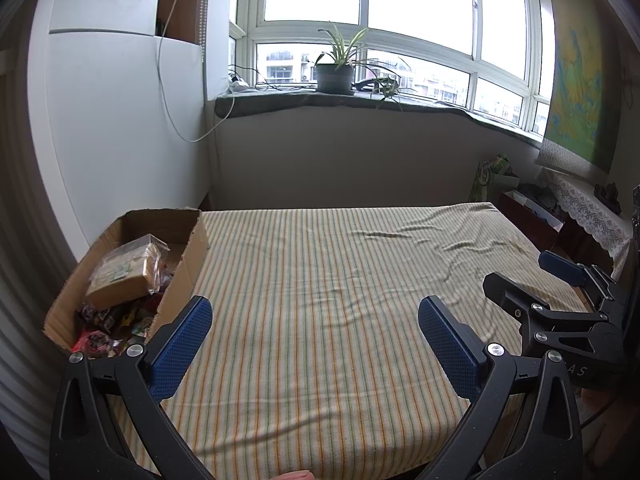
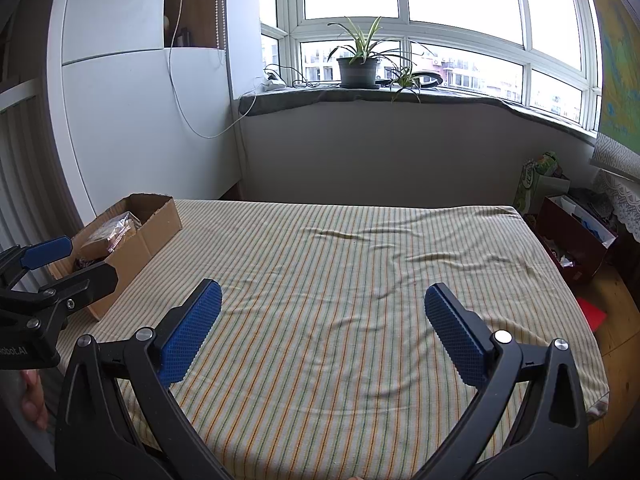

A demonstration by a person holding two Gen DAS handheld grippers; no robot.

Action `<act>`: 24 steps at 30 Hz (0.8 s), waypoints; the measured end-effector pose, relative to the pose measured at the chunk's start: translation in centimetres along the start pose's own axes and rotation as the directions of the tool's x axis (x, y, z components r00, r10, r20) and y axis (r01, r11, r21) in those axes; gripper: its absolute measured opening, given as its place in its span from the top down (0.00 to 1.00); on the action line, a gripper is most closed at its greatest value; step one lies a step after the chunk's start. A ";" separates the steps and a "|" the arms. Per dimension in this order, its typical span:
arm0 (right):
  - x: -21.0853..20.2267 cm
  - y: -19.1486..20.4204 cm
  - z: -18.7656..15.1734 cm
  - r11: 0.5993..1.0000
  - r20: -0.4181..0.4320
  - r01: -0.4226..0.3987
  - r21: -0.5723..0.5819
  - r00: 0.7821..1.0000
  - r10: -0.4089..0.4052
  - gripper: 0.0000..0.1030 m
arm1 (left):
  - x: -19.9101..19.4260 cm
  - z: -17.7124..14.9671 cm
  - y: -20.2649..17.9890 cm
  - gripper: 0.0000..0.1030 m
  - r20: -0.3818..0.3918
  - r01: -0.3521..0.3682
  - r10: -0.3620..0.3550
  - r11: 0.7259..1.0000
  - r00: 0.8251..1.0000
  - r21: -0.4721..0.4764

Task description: Organize snacks

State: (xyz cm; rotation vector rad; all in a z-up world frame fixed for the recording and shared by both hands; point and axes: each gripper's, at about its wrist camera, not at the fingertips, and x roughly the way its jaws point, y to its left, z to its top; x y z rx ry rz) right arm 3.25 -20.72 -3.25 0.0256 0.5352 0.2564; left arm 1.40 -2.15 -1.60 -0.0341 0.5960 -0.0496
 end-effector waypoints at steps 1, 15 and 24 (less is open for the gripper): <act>0.0 0.0 0.0 1.000 -0.001 0.000 0.000 1.000 0.000 0.00 | 0.0 0.0 0.0 0.00 0.000 0.000 0.000 1.000 1.000 0.000; 0.0 0.0 -0.1 1.000 -0.001 0.000 -0.001 1.000 0.000 0.00 | 0.1 -0.1 0.1 0.00 -0.002 0.002 -0.002 1.000 1.000 0.000; 0.0 0.0 0.0 1.000 -0.002 0.000 -0.001 1.000 0.000 0.00 | 0.1 -0.1 0.1 0.00 -0.002 0.004 -0.004 1.000 1.000 0.003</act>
